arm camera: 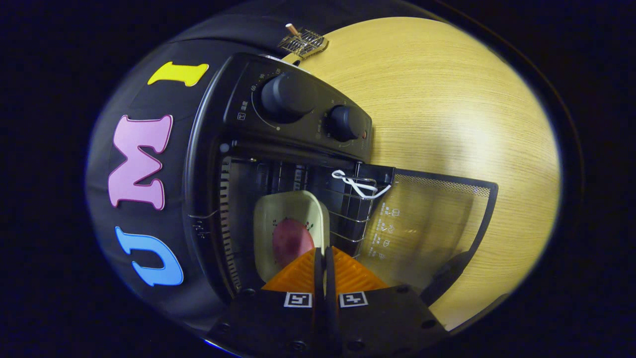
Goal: Open the toaster oven, put the food inside, and close the toaster oven door.
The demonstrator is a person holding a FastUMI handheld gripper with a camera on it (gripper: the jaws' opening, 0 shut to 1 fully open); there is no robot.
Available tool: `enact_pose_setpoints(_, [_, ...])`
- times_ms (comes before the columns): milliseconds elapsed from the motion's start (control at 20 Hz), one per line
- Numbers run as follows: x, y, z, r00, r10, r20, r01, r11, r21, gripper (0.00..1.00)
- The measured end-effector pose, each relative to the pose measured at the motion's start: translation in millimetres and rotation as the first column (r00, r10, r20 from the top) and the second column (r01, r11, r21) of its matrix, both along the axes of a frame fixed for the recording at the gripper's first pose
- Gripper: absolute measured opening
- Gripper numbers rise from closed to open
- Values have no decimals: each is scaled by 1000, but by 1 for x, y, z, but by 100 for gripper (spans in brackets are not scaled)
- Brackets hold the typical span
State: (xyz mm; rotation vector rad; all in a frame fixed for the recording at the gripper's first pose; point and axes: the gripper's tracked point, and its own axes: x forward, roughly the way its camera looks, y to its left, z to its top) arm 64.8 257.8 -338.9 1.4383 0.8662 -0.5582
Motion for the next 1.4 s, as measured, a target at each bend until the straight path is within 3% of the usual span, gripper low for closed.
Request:
enact_pose_setpoints(300, [9,17,10,999,-9,51,4,996,94,15])
enact_pose_setpoints(400, [8,17,24,994,14,112,-25,995,101,28])
enact_pose_setpoints(500, [1,15,38,980,83,178,-99,992,80,50])
enact_pose_setpoints(650, [-22,4,50,943,242,229,-237,970,-47,98])
enact_pose_setpoints(700, [-31,-3,53,923,307,231,-288,951,-112,98])
enact_pose_setpoints(900, [-62,-21,63,823,526,216,-444,831,-334,98])
enact_pose_setpoints(1050, [-83,-33,78,753,630,190,-489,729,-478,99])
enact_pose_setpoints(1300, [-101,-43,121,581,805,120,-462,447,-766,99])
enact_pose_setpoints(1400, [-106,-43,135,535,840,84,-425,354,-833,99])
